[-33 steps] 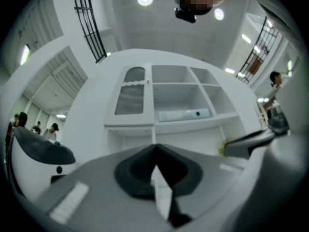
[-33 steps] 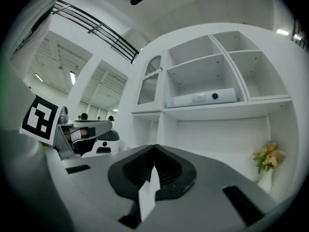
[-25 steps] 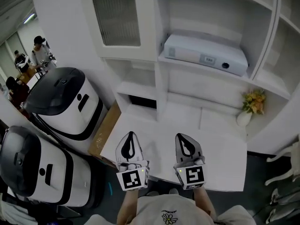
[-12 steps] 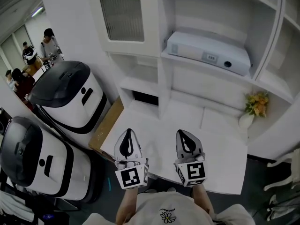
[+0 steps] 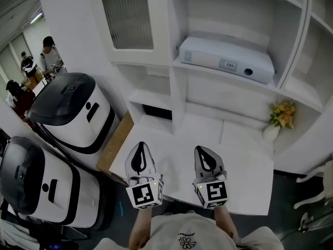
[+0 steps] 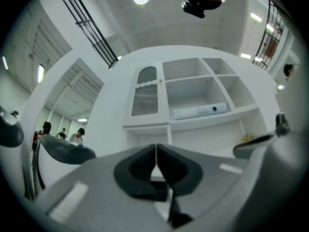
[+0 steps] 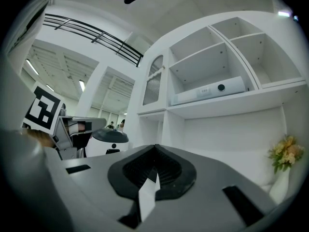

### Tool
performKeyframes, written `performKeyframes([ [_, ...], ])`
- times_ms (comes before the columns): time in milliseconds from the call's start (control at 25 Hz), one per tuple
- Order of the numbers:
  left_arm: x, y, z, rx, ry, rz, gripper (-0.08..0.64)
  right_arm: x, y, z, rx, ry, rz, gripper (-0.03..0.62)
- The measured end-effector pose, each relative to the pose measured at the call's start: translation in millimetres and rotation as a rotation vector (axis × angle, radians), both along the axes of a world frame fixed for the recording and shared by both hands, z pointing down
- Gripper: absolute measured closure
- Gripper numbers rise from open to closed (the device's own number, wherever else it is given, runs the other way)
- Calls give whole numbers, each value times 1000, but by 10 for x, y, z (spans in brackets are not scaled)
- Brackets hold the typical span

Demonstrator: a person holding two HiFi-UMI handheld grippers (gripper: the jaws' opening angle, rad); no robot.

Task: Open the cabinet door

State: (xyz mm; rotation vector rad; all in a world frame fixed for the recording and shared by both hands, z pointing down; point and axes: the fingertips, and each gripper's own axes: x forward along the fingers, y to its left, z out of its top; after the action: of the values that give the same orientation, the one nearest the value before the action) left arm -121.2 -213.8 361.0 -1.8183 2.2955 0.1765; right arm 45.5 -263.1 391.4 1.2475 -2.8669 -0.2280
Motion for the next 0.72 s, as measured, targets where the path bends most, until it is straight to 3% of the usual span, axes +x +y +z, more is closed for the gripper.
performKeyframes([
  [120, -5, -205, -259, 17, -13, 75, 529, -43, 25, 15, -3, -1, -11, 592],
  [200, -27, -352, -521, 39, -3, 116, 468, -93, 54, 18, -1, -3, -24, 592],
  [360, -65, -678, -1101, 43, -55, 107, 436, -173, 89, -13, 8, -1, -40, 592],
  [520, -11, -1018, -1812, 140, -152, 114, 376, -127, 67, -96, 24, -15, -17, 593],
  [720, 7, -1436, -2571, 260, -178, 116, 359, 54, 42, -164, 37, -28, 47, 592],
])
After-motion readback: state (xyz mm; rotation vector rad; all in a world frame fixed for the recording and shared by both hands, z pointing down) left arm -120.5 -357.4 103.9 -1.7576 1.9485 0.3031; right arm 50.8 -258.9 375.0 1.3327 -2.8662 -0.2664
